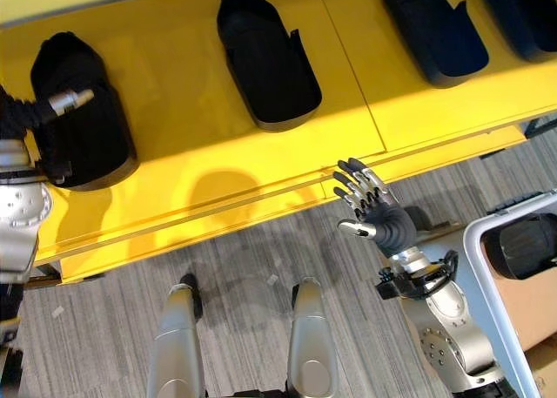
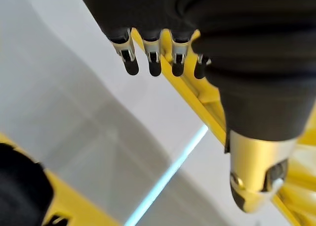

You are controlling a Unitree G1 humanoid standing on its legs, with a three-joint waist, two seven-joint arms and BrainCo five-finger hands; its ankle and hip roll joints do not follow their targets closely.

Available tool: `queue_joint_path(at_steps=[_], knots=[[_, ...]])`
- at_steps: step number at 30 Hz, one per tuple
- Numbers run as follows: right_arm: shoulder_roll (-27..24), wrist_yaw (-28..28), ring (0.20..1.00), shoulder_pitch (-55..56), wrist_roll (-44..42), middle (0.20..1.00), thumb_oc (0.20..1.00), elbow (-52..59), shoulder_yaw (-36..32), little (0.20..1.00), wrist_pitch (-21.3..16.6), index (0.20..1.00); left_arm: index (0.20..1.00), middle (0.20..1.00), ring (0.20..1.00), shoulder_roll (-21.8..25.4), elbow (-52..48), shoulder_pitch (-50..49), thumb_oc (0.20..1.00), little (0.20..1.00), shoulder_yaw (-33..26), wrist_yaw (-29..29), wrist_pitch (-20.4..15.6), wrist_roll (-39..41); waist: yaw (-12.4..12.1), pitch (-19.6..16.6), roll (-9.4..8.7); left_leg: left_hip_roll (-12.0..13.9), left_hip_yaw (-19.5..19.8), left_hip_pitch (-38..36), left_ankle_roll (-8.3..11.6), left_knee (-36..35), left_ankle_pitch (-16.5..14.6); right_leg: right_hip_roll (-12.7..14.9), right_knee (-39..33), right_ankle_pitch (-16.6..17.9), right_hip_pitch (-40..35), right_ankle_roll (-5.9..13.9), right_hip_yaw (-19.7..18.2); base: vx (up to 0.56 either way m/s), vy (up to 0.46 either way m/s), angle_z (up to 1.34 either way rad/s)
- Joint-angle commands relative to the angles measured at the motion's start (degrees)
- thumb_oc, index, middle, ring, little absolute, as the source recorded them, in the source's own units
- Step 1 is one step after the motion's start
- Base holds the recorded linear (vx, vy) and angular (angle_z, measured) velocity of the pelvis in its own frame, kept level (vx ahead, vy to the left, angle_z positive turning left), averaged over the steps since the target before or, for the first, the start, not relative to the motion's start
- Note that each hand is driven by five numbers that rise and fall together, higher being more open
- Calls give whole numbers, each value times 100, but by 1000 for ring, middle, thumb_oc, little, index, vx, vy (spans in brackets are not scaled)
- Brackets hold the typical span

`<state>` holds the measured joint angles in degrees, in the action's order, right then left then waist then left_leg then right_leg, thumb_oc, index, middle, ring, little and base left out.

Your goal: Move parts from the plastic box to the shelf.

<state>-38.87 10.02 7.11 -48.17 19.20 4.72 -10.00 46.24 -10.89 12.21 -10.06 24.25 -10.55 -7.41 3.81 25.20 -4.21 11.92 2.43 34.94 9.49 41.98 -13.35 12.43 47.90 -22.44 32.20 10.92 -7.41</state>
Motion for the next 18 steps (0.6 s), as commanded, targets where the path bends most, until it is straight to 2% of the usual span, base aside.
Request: queue_joint_path(at_steps=[1, 3, 4, 5, 7, 10, 17, 18], knots=[[123, 87, 1000, 107, -137, 1000, 1000, 214, -160, 1000, -203, 1000, 1000, 1000, 1000, 144, -264, -5, 1000, 1000, -90, -517, -726, 787, -84, -354, 19, 27, 220, -224, -134, -124, 433, 109, -195, 1105, 128, -186, 24, -8, -30, 6], [120, 98, 1000, 118, -154, 1000, 1000, 220, -148, 1000, -202, 1000, 1000, 1000, 1000, 133, -444, -268, 1000, 1000, -184, -673, -820, 1063, -86, -360, 30, 24, 222, -244, -135, -187, 489, 102, -237, 1152, 114, -193, 26, 7, -31, 9], [98, 125, 1000, 174, -191, 1000, 1000, 233, -159, 1000, -218, 1000, 1000, 1000, 1000, 42, -798, -876, 1000, 1000, -203, -1162, -1038, 2062, -120, -350, 71, 20, 235, -344, -119, -241, 486, 100, -227, 1117, 28, -196, 27, 16, -32, 6], [62, 156, 1000, 220, -197, 1000, 1000, 255, -150, 1000, -235, 1000, 1000, 1000, 1000, 13, -1005, -1217, 1000, 1000, -236, -1340, -1071, 2314, -125, -361, 91, 24, 239, -385, -117, -327, 552, 94, -281, 1158, -9, -205, 33, 24, -44, 3], [-38, 198, 1000, 291, -188, 1000, 1000, 263, -170, 1000, -255, 1000, 1000, 1000, 1000, -47, -1228, -1709, 1000, 1000, -137, -1719, -1091, 2959, -141, -363, 136, 36, 222, -532, -91, -434, 569, 98, -327, 1140, -147, -211, 46, 0, 0, 0], [-190, 267, 1000, 347, -183, 1000, 1000, 233, -201, 1000, -335, 1000, 1000, 1000, 1000, -106, -1471, -2427, 1000, 1000, 78, -2293, -1018, 3985, -152, -399, 214, 58, 220, -799, -59, -777, 765, 117, -579, 1247, -442, -224, 94, 29, -38, 4], [-320, 308, 1000, 549, -112, 1000, 1000, -2, -339, 1000, -479, 1000, 1000, 1000, 1000, -183, -1451, -3030, 1000, 1000, 788, -2997, -846, 4930, -131, -599, 456, 171, 165, -1644, -8, -1859, 1280, 105, -1286, 1375, -1189, -260, 314, 73, -66, 7], [-265, 256, 1000, 578, -37, 1000, 1000, -208, -333, 1000, -507, 1000, 1000, 1000, 1000, -259, -1294, -3067, 1000, 1000, 1129, -3190, -760, 5266, -119, -704, 545, 258, 134, -1920, 5, -2247, 1479, 50, -1513, 1374, -1394, -265, 391, 168, -134, 3]])
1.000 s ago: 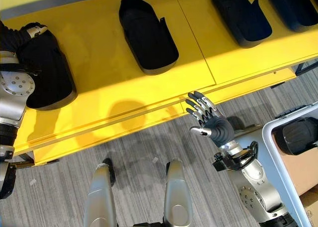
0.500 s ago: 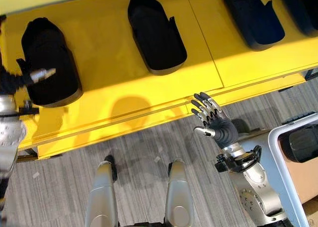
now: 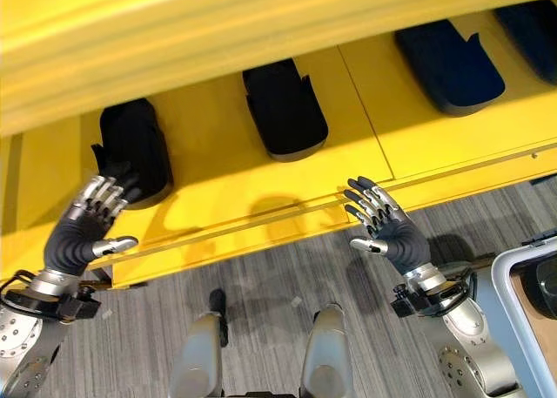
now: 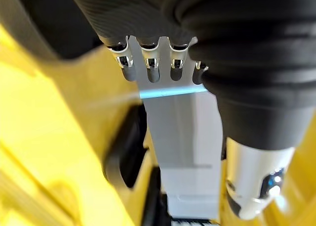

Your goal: Move parts from the plastic box to the shelf.

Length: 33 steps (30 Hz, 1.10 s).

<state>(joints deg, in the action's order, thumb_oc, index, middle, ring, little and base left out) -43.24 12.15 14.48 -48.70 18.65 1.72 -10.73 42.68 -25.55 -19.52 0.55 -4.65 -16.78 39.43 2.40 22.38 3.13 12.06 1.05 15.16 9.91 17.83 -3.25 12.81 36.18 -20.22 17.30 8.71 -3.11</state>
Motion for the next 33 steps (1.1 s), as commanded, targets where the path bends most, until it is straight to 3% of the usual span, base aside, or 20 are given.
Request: queue_joint_path(at_steps=[1, 6, 7, 8, 9, 10, 11, 14, 17, 18, 19, 20, 21, 22, 23, 24, 25, 26, 33], knots=[[303, -33, 1000, -79, 108, 1000, 1000, -390, -37, 1000, -472, 1000, 1000, 1000, 1000, -138, 436, 34, 1000, 1000, 411, -492, 59, 969, 47, -613, -101, 346, 198, -316, -33, -288, 710, -85, -564, 1125, -140, -67, 74, 169, -135, 1], [387, -124, 1000, -83, 220, 1000, 1000, -608, 23, 1000, -516, 1000, 1000, 1000, 1000, -468, 797, -204, 1000, 1000, 734, -749, 308, 1396, 69, -963, 53, 661, 44, -1025, -92, -1125, 1199, -369, -746, 969, -417, -185, 105, 118, -129, -15], [396, -121, 1000, -50, 218, 1000, 1000, -641, 31, 1000, -496, 1000, 1000, 1000, 1000, -529, 842, -276, 1000, 1000, 733, -765, 340, 1345, 61, -1054, 83, 742, -1, -1119, -82, -1261, 1340, -448, -749, 924, -440, -221, 115, 94, -205, -20], [377, -104, 1000, -53, 246, 1000, 1000, -691, 24, 1000, -497, 1000, 1000, 1000, 1000, -582, 871, -340, 1000, 1000, 764, -840, 387, 1370, 48, -1188, 126, 901, 41, -1263, -74, -1445, 1715, -602, -660, 792, -439, -303, 130, 60, -169, -22], [375, -104, 1000, -51, 246, 1000, 1000, -692, 26, 1000, -497, 1000, 1000, 1000, 1000, -585, 872, -344, 1000, 1000, 764, -843, 387, 1371, 43, -1190, 130, 909, 29, -1283, -69, -1471, 1728, -610, -654, 787, -437, -309, 126, 72, -231, -24], [343, -65, 1000, 6, 252, 1000, 1000, -700, 24, 1000, -471, 1000, 1000, 1000, 1000, -685, 915, -439, 1000, 1000, 738, -893, 418, 1368, 33, -1341, 157, 1040, 6, -1345, -41, -1564, 2038, -744, -633, 681, -483, -397, 150, 76, -233, -26], [341, -50, 1000, 2, 285, 1000, 1000, -763, 36, 1000, -469, 1000, 1000, 1000, 1000, -806, 1036, -450, 1000, 1000, 758, -937, 423, 1345, -5, -1446, 182, 1128, 72, -1338, 17, -1618, 2548, -885, -686, 602, -552, -495, 213, 82, -277, -16], [325, -86, 1000, 65, 358, 1000, 1000, -812, -88, 1000, -493, 1000, 1000, 1000, 1000, -877, 1128, -434, 1000, 1000, 733, -940, 427, 1258, -41, -1545, 157, 1162, 20, -1229, 182, -1728, 3321, -961, -960, 631, -770, -604, 385, 42, -148, -4], [357, -126, 1000, 84, 370, 1000, 1000, -892, -130, 1000, -503, 1000, 1000, 1000, 1000, -940, 1225, -395, 1000, 1000, 707, -966, 424, 1280, -42, -1564, 86, 1106, -57, -1190, 169, -1720, 3324, -990, -1329, 764, -942, -655, 460, 20, -138, 39], [397, -126, 1000, 111, 411, 1000, 1000, -909, -161, 1000, -492, 1000, 1000, 1000, 1000, -999, 1256, -429, 1000, 1000, 666, -986, 405, 1229, -54, -1587, 10, 946, -58, -1202, 93, -1765, 3195, -988, -1619, 926, -1041, -647, 479, 24, -346, 36], [468, -86, 1000, 128, 429, 1000, 1000, -902, -217, 1000, -468, 1000, 1000, 1000, 1000, -1163, 1314, -477, 1000, 1000, 584, -992, 407, 1188, -102, -1652, -161, 205, -58, -1209, -212, -1721, 2291, -971, -2492, 1393, -1363, -580, 495, 31, -361, 21], [515, -84, 1000, 104, 474, 1000, 1000, -944, -218, 1000, -463, 1000, 1000, 1000, 1000, -1212, 1324, -466, 1000, 1000, 570, -1001, 390, 1148, -141, -1672, -215, -145, -32, -1201, -349, -1679, 1865, -945, -2814, 1577, -1471, -553, 501, 25, -387, -18], [600, -85, 1000, 24, 460, 1000, 1000, -985, -156, 1000, -450, 1000, 1000, 1000, 1000, -1312, 1367, -455, 1000, 1000, 551, -1019, 389, 1090, -195, -1715, -263, -783, 103, -1162, -599, -1593, 1166, -973, -3114, 1825, -1528, -539, 410, 13, -289, -68], [690, -39, 1000, 41, 496, 1000, 1000, -1026, -152, 1000, -431, 1000, 1000, 1000, 1000, -1363, 1361, -472, 1000, 1000, 545, -1055, 364, 960, -248, -1760, -274, -1420, 429, -1160, -840, -1475, 747, -1091, -3274, 1954, -1612, -555, 270, 40, -271, -72], [788, -7, 1000, 23, 524, 1000, 1000, -1072, -85, 1000, -418, 1000, 1000, 1000, 1000, -1389, 1357, -478, 1000, 1000, 574, -1064, 354, 893, -304, -1803, -253, -2006, 934, -1175, -1044, -1344, 478, -1232, -3374, 2044, -1638, -577, 112, 72, -185, -60], [865, 4, 1000, 20, 537, 1000, 1000, -1091, -45, 1000, -407, 1000, 1000, 1000, 1000, -1407, 1320, -502, 1000, 1000, 570, -1051, 352, 846, -349, -1831, -247, -2262, 1211, -1142, -1101, -1281, 444, -1316, -3408, 2079, -1639, -604, 15, 48, -96, -48], [879, 25, 1000, -12, 538, 1000, 1000, -1077, -16, 1000, -405, 1000, 1000, 1000, 1000, -1389, 1291, -524, 1000, 1000, 559, -1061, 345, 845, -379, -1824, -245, -2378, 1419, -1112, -1122, -1259, 482, -1382, -3432, 2132, -1626, -622, -70, 33, -32, -79], [933, 52, 1000, -50, 488, 1000, 1000, -1059, 77, 1000, -394, 1000, 1000, 1000, 1000, -1384, 1269, -557, 1000, 1000, 596, -1142, 348, 815, -306, -1909, -205, -2285, 1376, -1306, -1231, -1507, 481, -1504, -3592, 2224, -1678, -635, -219, 17, 2, -87], [1151, -17, 1000, -166, 427, 1000, 1000, -1188, 405, 1000, -298, 1000, 1000, 1000, 1000, -1376, 1393, -449, 1000, 1000, 627, -1034, 304, 781, -309, -2126, -311, -2113, 1084, -1530, -1305, -2029, 561, -1537, -4005, 2488, -1812, -589, -440, 22, 16, -42]])
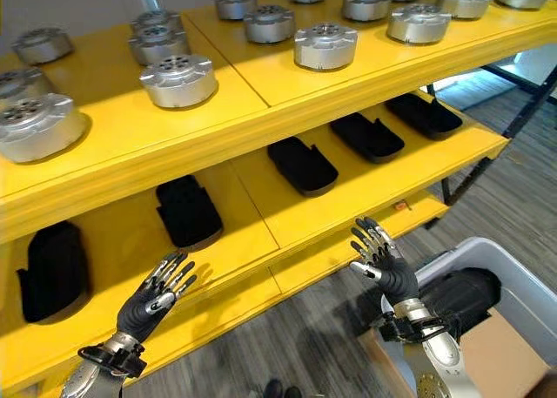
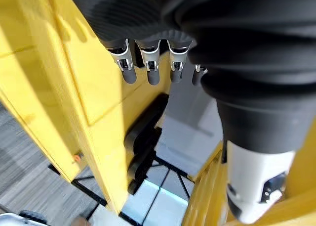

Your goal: Move parts from the plastic box to the shelf.

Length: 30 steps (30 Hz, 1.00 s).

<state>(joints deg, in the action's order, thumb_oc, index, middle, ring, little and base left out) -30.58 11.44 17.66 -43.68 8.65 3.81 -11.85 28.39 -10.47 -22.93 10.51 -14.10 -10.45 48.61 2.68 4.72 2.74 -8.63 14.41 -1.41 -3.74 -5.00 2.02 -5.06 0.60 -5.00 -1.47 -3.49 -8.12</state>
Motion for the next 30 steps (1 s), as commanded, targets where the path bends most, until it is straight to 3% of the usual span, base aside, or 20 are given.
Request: queue_joint_path(at_steps=[1, 9, 19, 21, 22, 23, 25, 26, 30], knots=[[-115, 54, 1000, -484, -75, 1000, 1000, -188, 196, 1000, -187, 1000, 1000, 1000, 1000, 53, -115, -107, 1000, 1000, -369, -90, -328, -136, -340, -359, -272, -44, -253, 125, 60, 252, 35, 249, -447, 967, 64, 631, 59, 25, 12, -40], [1, 53, 1000, -361, -141, 1000, 1000, -123, 286, 1000, -149, 1000, 1000, 1000, 1000, 81, -94, 76, 1000, 1000, -283, -17, -397, -206, -95, -511, -231, 44, -677, -36, -2, 83, -38, 163, -398, 1061, 144, 733, -428, 27, 44, -38], [33, 13, 1000, -590, -199, 1000, 1000, 42, 608, 1000, -140, 1000, 1000, 1000, 1000, 175, -167, 486, 1000, 1000, -183, 177, -598, -368, 128, -192, -119, 61, -1266, -25, -91, 74, -97, -107, 559, 983, 815, 804, -1115, -26, 58, -47], [39, 11, 1000, -711, -189, 1000, 1000, 103, 727, 1000, -145, 1000, 1000, 1000, 1000, 233, -227, 545, 1000, 1000, -180, 229, -639, -394, 81, -30, -116, 97, -1583, 22, -101, 72, -127, -131, 851, 961, 1128, 929, -997, -135, 24, -113], [55, -41, 1000, -805, -143, 1000, 1000, 123, 753, 1000, -168, 1000, 1000, 1000, 1000, 262, -314, 560, 1000, 1000, -200, 301, -655, -367, -81, 120, -52, 215, -1835, 22, -67, 66, -186, 396, 1108, 909, 1427, 1075, 98, -135, -41, -135], [132, -116, 1000, -863, -97, 1000, 1000, 118, 752, 1000, -214, 1000, 1000, 1000, 1000, 251, -379, 548, 1000, 1000, -247, 348, -647, -337, -252, 156, 29, 356, -2029, 15, 8, 64, -228, 1048, 1113, 808, 1439, 1067, 1214, -117, -72, -198], [238, -194, 1000, -974, 12, 1000, 1000, 29, 789, 1000, -220, 1000, 1000, 1000, 1000, 214, -296, 590, 1000, 1000, -231, 363, -612, -347, -260, 176, 114, 541, -2217, -67, 83, 61, -255, 1835, 1139, 957, 1444, 1031, 2197, -12, -70, -171], [294, -214, 1000, -1054, 40, 1000, 1000, 6, 796, 1000, -218, 1000, 1000, 1000, 1000, 213, -257, 616, 1000, 1000, -240, 353, -579, -328, -256, 171, 125, 592, -2311, -138, 112, 63, -297, 2135, 1058, 1082, 1391, 1088, 2283, 63, -87, -43], [394, -215, 1000, -1057, 128, 1000, 1000, -28, 774, 1000, -174, 1000, 1000, 1000, 1000, 117, -159, 720, 1000, 1000, -199, 314, -552, -329, -156, 128, 21, 502, -2276, -317, 187, 44, -431, 2541, 508, 1588, 1241, 1355, 1661, 96, -137, -31]])
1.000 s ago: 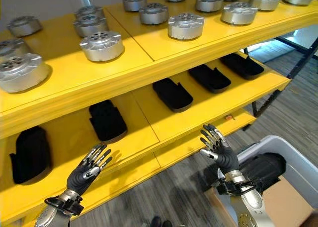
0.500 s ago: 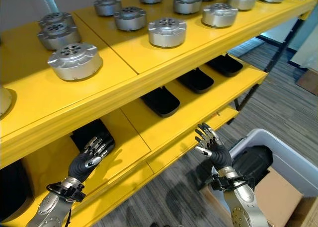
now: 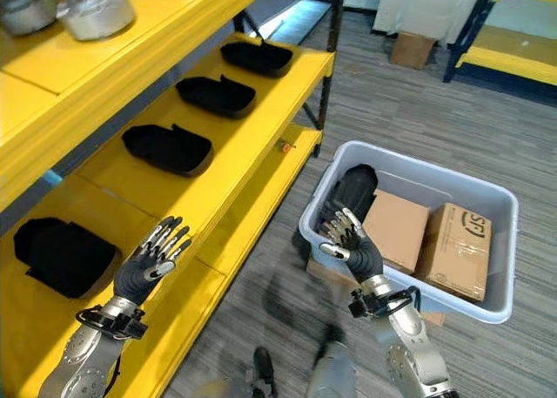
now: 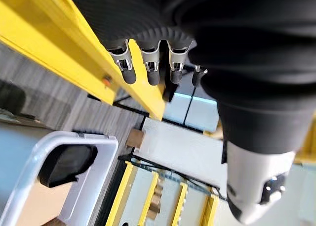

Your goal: Move parts from the plastic box to the shelf.

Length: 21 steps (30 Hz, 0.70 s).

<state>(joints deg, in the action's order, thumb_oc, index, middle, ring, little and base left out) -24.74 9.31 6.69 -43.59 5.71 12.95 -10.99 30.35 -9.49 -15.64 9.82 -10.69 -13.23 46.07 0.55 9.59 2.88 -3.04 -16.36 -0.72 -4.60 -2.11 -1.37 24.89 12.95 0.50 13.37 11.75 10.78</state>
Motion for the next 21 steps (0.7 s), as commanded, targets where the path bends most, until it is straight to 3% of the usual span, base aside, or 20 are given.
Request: queue_joint_path(at_steps=[1, 3, 4, 6, 12, 13, 15, 19, 20, 21], knots=[[-177, -28, 1000, -15, 162, 1000, 1000, 243, -126, 1000, -248, 1000, 1000, 1000, 1000, -121, -284, -21, 1000, 1000, -153, -21, -282, -109, 51, -404, -58, -21, 705, -464, 364, -272, -170, -119, -1144, 1442, -159, 2, -40, 118, -281, 1], [-154, -67, 1000, -72, 245, 1000, 1000, 210, -113, 1000, -249, 1000, 1000, 1000, 1000, -136, -294, -14, 1000, 1000, -185, 2, -289, -137, 43, -410, -79, 34, 662, -494, 399, -268, -189, -5, -1255, 1608, -135, 65, 76, 109, -222, -25], [-138, -50, 1000, -34, 248, 1000, 1000, 236, -159, 1000, -209, 1000, 1000, 1000, 1000, -164, -229, 44, 1000, 1000, -201, 10, -277, -181, 45, -482, -267, 23, 614, -564, 463, -258, -243, -6, -1367, 1621, -369, 110, 220, 135, -192, -33], [-169, -5, 1000, -31, 262, 1000, 1000, 276, -184, 1000, -183, 1000, 1000, 1000, 1000, -294, -190, 36, 1000, 1000, -221, -9, -275, -233, 2, -585, -348, 82, 523, -608, 532, -270, -253, -72, -1408, 1674, -424, 167, 241, 120, -275, -19], [-327, -35, 1000, -267, 239, 1000, 1000, 223, -262, 1000, -274, 1000, 1000, 1000, 1000, -454, -119, 183, 1000, 1000, -243, 2, -272, -135, 130, -545, -215, 1005, 339, -608, 928, 60, -35, -740, -1055, 961, -517, -165, 305, 51, -303, -31], [-330, -35, 1000, -273, 238, 1000, 1000, 220, -264, 1000, -275, 1000, 1000, 1000, 1000, -458, -112, 191, 1000, 1000, -242, 1, -274, -135, 130, -542, -200, 1028, 342, -602, 943, 69, -37, -760, -1045, 951, -514, -178, 313, 39, -286, -9], [-445, -62, 1000, -301, 200, 1000, 1000, 248, -317, 1000, -344, 1000, 1000, 1000, 1000, -549, -99, 212, 1000, 1000, -194, -10, -281, -163, 184, -528, -108, 1359, 333, -546, 1097, 265, 239, -1060, -1128, 776, -618, -323, 332, 54, -267, -2], [-505, -154, 1000, -307, 141, 1000, 1000, 249, -422, 1000, -421, 1000, 1000, 1000, 1000, -657, -47, 288, 1000, 1000, -148, 30, -274, -215, 229, -474, 7, 1699, 472, -386, 1239, 731, 642, -1472, -1206, 464, -780, -581, 264, 49, -226, -5], [-521, -168, 1000, -336, 118, 1000, 1000, 243, -425, 1000, -439, 1000, 1000, 1000, 1000, -685, -3, 325, 1000, 1000, -145, 51, -262, -224, 236, -413, 32, 1861, 622, -210, 1264, 1200, 854, -1614, -1182, 357, -855, -717, 258, 26, -282, -10], [-551, -199, 1000, -345, 113, 1000, 1000, 260, -432, 1000, -451, 1000, 1000, 1000, 1000, -717, 19, 334, 1000, 1000, -139, 85, -278, -234, 157, -224, -15, 1705, 1101, 180, 1208, 2033, 1125, -1697, -1188, 276, -952, -886, 196, 15, -274, 2]])
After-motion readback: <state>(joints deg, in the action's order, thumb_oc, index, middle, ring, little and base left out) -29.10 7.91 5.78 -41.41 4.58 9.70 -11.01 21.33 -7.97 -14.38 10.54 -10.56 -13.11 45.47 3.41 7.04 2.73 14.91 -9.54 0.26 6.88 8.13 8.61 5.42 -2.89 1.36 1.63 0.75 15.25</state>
